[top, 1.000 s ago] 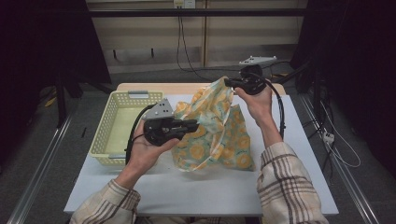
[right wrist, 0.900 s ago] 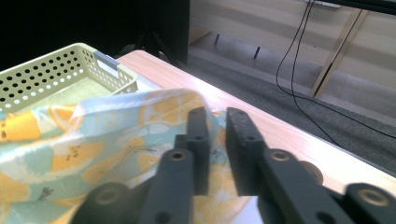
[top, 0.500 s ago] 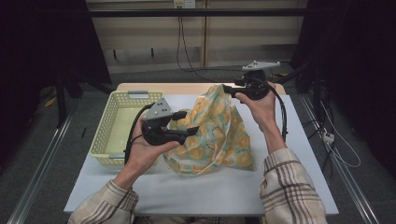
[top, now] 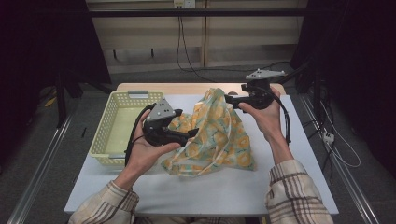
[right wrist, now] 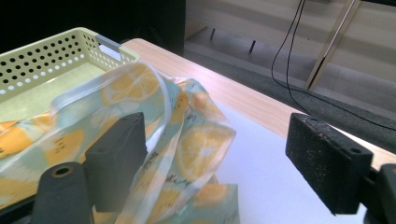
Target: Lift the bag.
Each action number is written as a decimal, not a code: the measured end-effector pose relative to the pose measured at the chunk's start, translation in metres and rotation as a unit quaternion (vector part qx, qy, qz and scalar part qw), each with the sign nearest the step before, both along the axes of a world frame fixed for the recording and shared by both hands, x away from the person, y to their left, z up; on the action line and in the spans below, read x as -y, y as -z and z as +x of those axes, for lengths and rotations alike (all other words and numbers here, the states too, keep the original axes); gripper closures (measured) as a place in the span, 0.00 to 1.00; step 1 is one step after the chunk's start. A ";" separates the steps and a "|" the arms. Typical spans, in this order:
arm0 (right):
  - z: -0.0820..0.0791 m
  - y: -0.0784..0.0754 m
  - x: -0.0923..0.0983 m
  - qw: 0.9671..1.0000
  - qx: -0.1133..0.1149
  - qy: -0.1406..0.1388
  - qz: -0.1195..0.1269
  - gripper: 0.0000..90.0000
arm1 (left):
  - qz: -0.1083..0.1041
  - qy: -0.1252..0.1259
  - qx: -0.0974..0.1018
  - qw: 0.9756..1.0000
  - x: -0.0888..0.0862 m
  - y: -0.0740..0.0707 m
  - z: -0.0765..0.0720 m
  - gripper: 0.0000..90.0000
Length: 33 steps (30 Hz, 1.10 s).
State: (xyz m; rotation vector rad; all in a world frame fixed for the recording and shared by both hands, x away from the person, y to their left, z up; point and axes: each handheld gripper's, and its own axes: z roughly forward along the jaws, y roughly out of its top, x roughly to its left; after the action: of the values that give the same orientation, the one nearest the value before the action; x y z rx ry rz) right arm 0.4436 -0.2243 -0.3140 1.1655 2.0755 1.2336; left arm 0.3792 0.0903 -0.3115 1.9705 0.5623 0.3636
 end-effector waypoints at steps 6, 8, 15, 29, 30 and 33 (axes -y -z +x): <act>-0.014 0.006 0.006 1.000 -0.006 0.002 0.011 0.20 | -0.008 -0.020 -0.003 1.000 -0.010 0.004 0.001 0.12; -0.019 0.009 0.007 1.000 -0.009 0.003 0.011 0.19 | -0.004 -0.024 -0.004 1.000 -0.015 0.006 -0.001 0.09; -0.041 0.018 0.010 0.999 -0.010 -0.005 0.030 0.17 | -0.010 -0.036 -0.010 0.999 -0.035 0.012 -0.006 0.05; -0.079 0.041 0.016 0.999 -0.018 0.007 0.035 0.14 | -0.004 -0.056 -0.039 0.998 -0.068 0.036 -0.022 0.07; -0.082 0.043 0.016 0.999 -0.019 0.007 0.034 0.14 | 0.001 -0.058 -0.036 0.998 -0.070 0.037 -0.024 0.07; -0.090 0.049 0.017 0.999 -0.020 0.012 0.033 0.14 | 0.010 -0.060 -0.032 0.998 -0.076 0.039 -0.032 0.07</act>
State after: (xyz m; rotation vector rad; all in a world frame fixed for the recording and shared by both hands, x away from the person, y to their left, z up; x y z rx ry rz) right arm 0.3539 -0.2417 -0.3625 1.2507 2.0580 1.2854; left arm 0.3477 0.1661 -0.3510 1.9780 0.7233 0.3826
